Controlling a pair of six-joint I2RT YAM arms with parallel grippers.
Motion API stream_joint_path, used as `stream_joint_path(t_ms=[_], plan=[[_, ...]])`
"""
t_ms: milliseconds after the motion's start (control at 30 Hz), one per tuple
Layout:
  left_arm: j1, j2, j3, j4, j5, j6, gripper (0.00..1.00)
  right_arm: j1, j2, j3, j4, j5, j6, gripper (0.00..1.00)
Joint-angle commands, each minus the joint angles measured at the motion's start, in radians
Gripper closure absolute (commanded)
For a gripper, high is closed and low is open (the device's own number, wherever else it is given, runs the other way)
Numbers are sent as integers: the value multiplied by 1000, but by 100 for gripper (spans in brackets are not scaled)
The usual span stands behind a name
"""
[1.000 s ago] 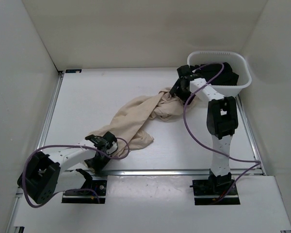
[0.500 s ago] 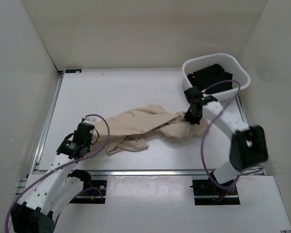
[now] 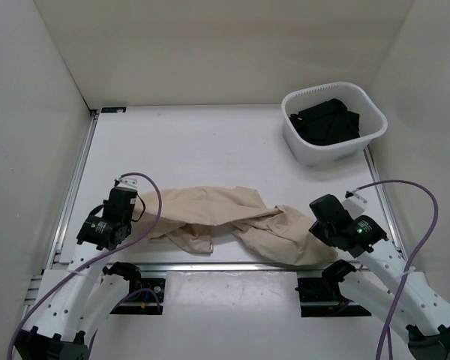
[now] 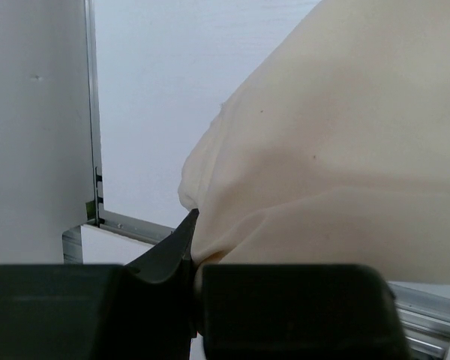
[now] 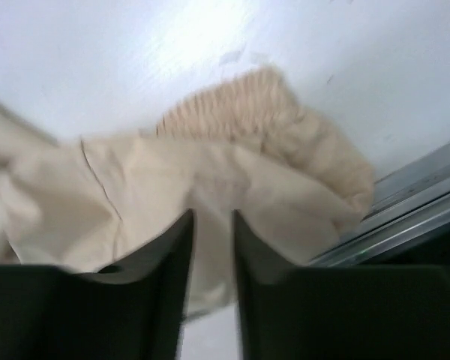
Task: Fold and stack the trousers
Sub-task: Flatten the trousers out
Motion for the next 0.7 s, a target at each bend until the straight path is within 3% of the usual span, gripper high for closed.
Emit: stream_joint_path(t_ms=[0,33,100,233,333,667], plan=[[5,0,-6,-19,-3,-1,86,-30,102,167,111,313,-46,74],[5,11,6,-19,6,-1,86,-42,222,218,111,375,-92,89],[5,20,18,-19,6,-1,86,-71,349,317,137,493,-148,100],[5,20,27,-19,6,-1,86,-208,689,544,132,475,-254,100],[5,20,27,-19,-5,-1,86,-318,836,635,169,364,-321,100],[5,66,18,2,-5,-1,86,-435,1121,827,325,204,-393,100]])
